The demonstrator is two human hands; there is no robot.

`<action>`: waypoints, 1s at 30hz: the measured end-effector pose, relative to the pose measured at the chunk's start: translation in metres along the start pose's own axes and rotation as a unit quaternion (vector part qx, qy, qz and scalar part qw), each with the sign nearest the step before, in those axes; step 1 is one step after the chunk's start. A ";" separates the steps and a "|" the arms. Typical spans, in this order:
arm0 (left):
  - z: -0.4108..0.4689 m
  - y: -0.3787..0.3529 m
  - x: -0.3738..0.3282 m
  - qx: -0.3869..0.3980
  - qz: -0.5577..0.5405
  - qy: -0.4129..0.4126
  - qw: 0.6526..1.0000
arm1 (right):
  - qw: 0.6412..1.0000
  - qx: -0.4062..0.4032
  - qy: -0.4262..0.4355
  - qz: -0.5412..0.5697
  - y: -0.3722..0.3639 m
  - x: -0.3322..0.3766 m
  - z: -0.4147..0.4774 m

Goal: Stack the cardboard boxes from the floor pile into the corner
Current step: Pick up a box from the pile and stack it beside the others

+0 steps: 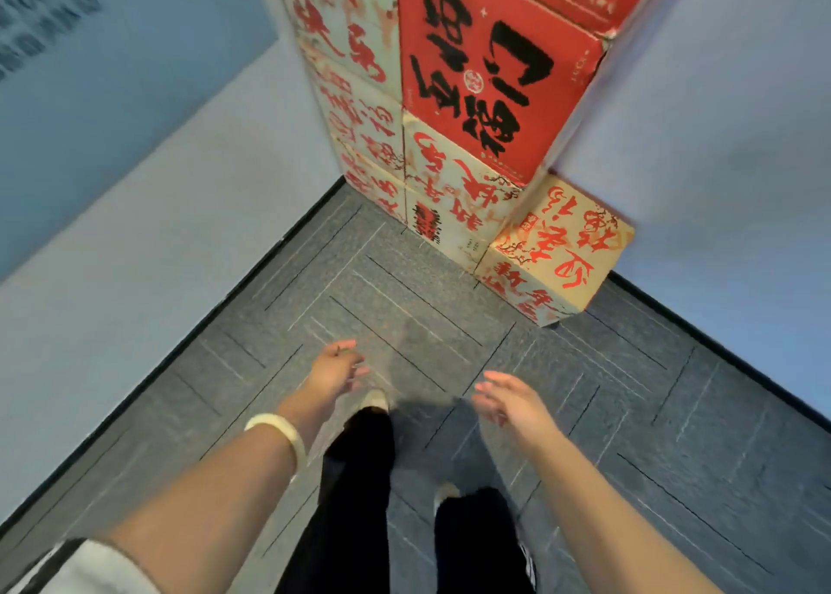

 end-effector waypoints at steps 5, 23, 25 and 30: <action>-0.106 0.081 0.026 -0.080 -0.105 -0.046 0.990 | 0.992 0.087 0.040 -0.081 -0.049 -0.010 -0.078; -0.487 0.286 0.459 -0.345 -0.546 -0.034 0.763 | 0.752 0.399 0.165 -0.498 -0.325 -0.217 -0.400; -0.524 0.308 0.514 -0.372 -0.573 -0.044 0.729 | 0.720 0.424 0.171 -0.522 -0.357 -0.267 -0.438; -0.629 0.364 0.663 -0.446 -0.615 -0.052 0.648 | 0.639 0.489 0.161 -0.571 -0.428 -0.440 -0.546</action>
Point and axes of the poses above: each hand's wrist, its own z-axis towards the middle knuckle, its own y-axis out of the back of the hand, x = y × z, the point moved 2 cm from there along z, towards the middle knuckle, and after that the axes turned 2 degrees about -z, right-handed, at the moved point
